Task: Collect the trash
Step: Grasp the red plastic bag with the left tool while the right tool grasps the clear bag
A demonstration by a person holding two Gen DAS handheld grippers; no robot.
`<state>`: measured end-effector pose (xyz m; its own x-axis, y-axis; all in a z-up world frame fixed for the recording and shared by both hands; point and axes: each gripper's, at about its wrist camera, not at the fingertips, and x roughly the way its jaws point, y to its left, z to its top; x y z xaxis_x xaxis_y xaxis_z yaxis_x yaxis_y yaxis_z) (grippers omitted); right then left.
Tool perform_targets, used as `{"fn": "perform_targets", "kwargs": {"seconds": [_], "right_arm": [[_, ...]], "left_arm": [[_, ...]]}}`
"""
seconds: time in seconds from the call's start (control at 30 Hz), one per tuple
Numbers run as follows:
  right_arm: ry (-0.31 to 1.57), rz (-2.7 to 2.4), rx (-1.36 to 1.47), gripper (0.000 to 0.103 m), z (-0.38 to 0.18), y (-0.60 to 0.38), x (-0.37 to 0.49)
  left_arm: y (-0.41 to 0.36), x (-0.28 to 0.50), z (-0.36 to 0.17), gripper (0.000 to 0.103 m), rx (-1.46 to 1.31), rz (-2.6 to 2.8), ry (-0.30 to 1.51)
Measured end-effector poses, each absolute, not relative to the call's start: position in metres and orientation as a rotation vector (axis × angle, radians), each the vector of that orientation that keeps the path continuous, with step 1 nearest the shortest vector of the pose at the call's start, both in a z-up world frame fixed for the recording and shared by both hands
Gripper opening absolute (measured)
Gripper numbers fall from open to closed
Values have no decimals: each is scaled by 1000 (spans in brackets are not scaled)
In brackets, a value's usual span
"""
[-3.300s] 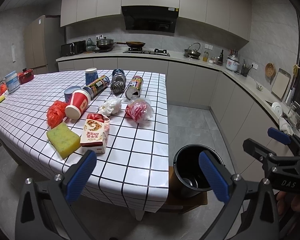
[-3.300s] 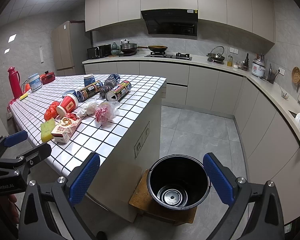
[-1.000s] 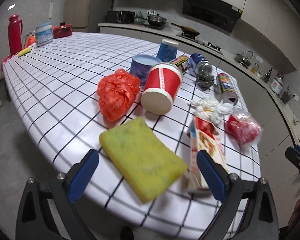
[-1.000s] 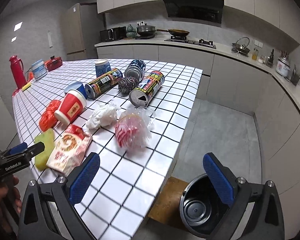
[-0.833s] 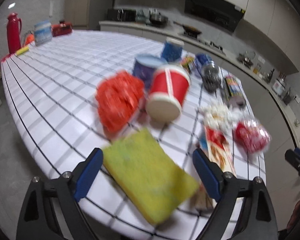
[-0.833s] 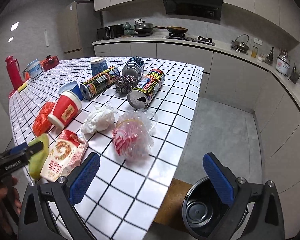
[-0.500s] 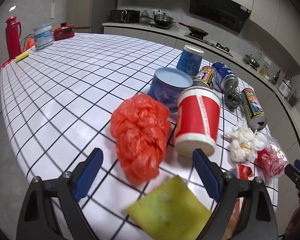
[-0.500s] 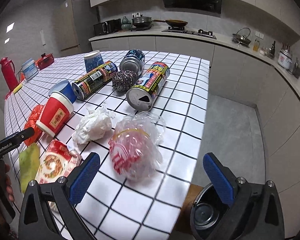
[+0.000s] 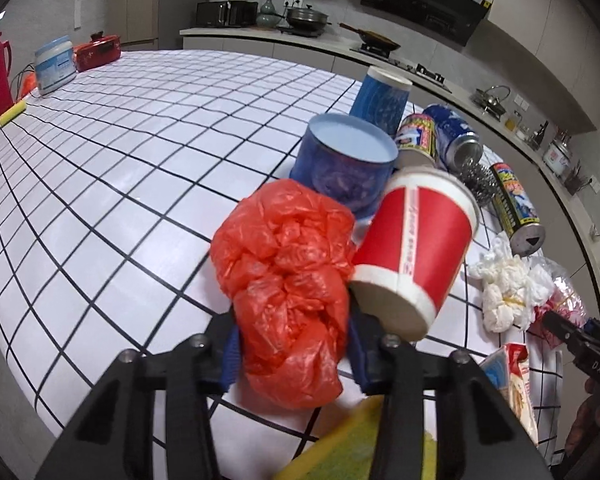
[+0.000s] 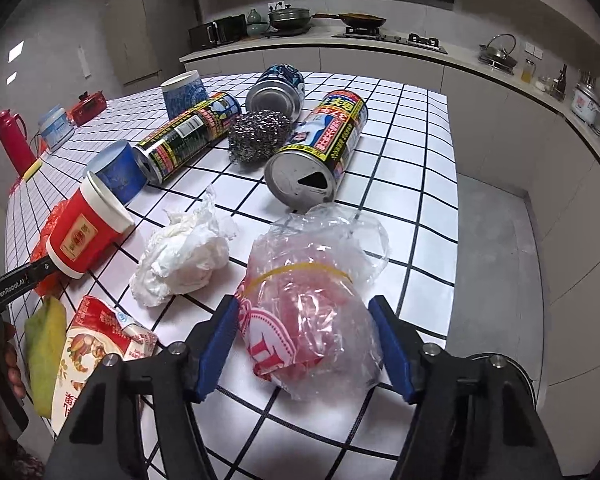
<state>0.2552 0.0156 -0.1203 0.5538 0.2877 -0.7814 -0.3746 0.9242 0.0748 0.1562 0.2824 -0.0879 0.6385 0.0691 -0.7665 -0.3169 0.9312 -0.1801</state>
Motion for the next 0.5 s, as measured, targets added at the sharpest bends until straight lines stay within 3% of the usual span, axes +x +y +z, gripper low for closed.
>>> {"fn": "perform_targets", "kwargs": {"seconds": [0.3, 0.5], "right_arm": [[865, 394, -107, 66, -101, 9, 242], [868, 396, -111, 67, -98, 5, 238]], "left_arm": [[286, 146, -73, 44, -302, 270, 812], [285, 142, -79, 60, -302, 288, 840]]}}
